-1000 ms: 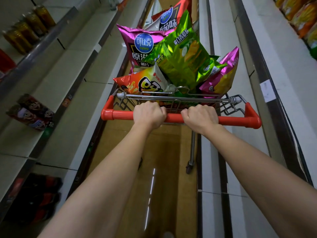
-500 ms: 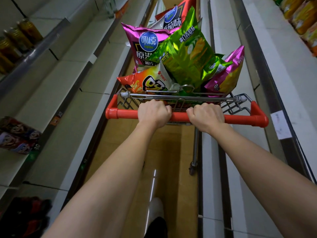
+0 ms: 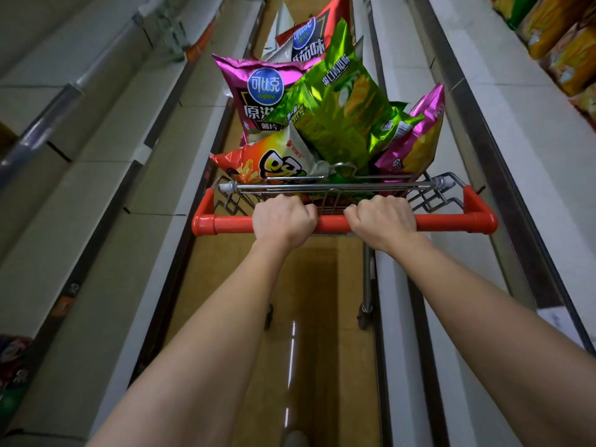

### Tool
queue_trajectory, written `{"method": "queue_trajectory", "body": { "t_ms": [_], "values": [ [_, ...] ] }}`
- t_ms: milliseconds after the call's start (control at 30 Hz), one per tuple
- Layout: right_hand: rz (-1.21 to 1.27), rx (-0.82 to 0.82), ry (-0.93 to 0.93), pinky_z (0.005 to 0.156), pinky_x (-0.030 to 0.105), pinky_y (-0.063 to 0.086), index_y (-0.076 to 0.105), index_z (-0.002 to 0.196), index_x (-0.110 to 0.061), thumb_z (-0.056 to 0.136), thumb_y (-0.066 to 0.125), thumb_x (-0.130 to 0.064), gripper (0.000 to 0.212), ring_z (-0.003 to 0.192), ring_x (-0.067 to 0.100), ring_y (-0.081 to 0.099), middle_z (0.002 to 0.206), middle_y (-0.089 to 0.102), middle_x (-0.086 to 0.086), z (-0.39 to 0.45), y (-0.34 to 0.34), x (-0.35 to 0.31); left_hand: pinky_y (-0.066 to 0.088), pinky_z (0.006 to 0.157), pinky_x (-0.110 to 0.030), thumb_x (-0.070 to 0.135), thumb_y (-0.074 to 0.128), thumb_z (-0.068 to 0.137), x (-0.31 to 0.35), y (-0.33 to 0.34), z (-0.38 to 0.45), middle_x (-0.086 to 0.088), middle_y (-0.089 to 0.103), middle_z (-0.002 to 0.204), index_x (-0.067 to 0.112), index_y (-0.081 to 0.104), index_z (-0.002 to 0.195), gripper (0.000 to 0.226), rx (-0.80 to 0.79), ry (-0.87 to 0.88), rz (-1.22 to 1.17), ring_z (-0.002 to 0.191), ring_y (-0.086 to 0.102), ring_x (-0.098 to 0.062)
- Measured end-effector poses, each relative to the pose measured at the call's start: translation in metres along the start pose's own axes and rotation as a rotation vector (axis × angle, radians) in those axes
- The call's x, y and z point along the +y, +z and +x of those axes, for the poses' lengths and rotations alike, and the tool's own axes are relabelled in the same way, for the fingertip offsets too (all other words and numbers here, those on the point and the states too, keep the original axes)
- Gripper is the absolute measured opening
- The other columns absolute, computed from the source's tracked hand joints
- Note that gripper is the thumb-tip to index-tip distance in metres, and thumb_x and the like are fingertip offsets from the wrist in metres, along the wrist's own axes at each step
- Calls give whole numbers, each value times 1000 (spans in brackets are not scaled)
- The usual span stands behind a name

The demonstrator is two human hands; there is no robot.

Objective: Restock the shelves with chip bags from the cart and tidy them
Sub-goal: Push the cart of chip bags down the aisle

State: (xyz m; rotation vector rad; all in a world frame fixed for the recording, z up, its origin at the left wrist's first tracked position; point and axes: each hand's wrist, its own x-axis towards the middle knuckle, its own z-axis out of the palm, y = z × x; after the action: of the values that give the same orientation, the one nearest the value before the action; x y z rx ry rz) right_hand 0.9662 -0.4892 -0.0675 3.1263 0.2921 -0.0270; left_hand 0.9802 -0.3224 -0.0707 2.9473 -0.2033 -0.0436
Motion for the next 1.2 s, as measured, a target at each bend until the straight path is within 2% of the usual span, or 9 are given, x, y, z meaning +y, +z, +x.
{"method": "queue_trajectory", "body": {
  "t_ms": [100, 233, 467, 667, 833, 1067, 1200],
  "values": [
    [-20, -4, -10, 66, 33, 33, 56, 87, -14, 100, 25, -33, 38, 74, 26, 48, 95, 66, 10, 29, -1, 12, 51, 72, -34, 41, 34, 96, 2, 0, 33, 0, 53, 64, 18, 52, 62, 45, 5, 3, -1, 65, 59, -22],
    [-7, -20, -12, 68, 33, 34, 62, 94, -10, 101, 26, -32, 43, 85, 31, 58, 97, 66, 11, 68, -5, 26, 53, 73, -35, 41, 35, 95, 4, -2, 76, -3, 59, 69, 16, 57, 65, 45, -2, -12, 10, 66, 60, -24],
    [25, -19, -3, 69, 35, 35, 67, 96, -8, 101, 23, -33, 51, 88, 31, 61, 98, 68, 13, 138, -9, 50, 54, 74, -36, 41, 35, 95, 8, -5, 152, -1, 55, 67, 18, 53, 64, 43, -13, -59, 23, 68, 60, -22],
    [46, -23, -7, 67, 32, 34, 65, 93, -10, 102, 23, -32, 49, 74, 26, 50, 93, 66, 11, 186, -12, 67, 53, 74, -35, 39, 34, 96, 10, -6, 207, 0, 52, 66, 19, 49, 64, 41, -16, -66, 24, 69, 59, -22],
    [47, -42, -7, 67, 32, 35, 63, 93, -10, 101, 24, -32, 46, 73, 25, 49, 84, 58, 7, 221, -14, 79, 47, 71, -33, 38, 35, 95, 10, -7, 248, 0, 47, 64, 19, 46, 63, 39, -20, -50, 34, 68, 55, -23],
    [77, -57, 50, 68, 32, 34, 56, 82, -16, 101, 26, -34, 40, 73, 25, 48, 81, 55, 6, 266, -15, 93, 49, 75, -35, 38, 34, 96, 9, -10, 297, -1, 48, 68, 19, 44, 63, 39, -32, -26, 25, 73, 56, -25],
    [89, -63, 78, 67, 32, 33, 62, 87, -12, 101, 26, -34, 44, 74, 25, 47, 80, 53, 7, 288, -16, 100, 45, 74, -35, 39, 34, 96, 9, -11, 321, -3, 52, 75, 18, 46, 66, 38, -32, -7, 29, 75, 55, -25]
  ]
}}
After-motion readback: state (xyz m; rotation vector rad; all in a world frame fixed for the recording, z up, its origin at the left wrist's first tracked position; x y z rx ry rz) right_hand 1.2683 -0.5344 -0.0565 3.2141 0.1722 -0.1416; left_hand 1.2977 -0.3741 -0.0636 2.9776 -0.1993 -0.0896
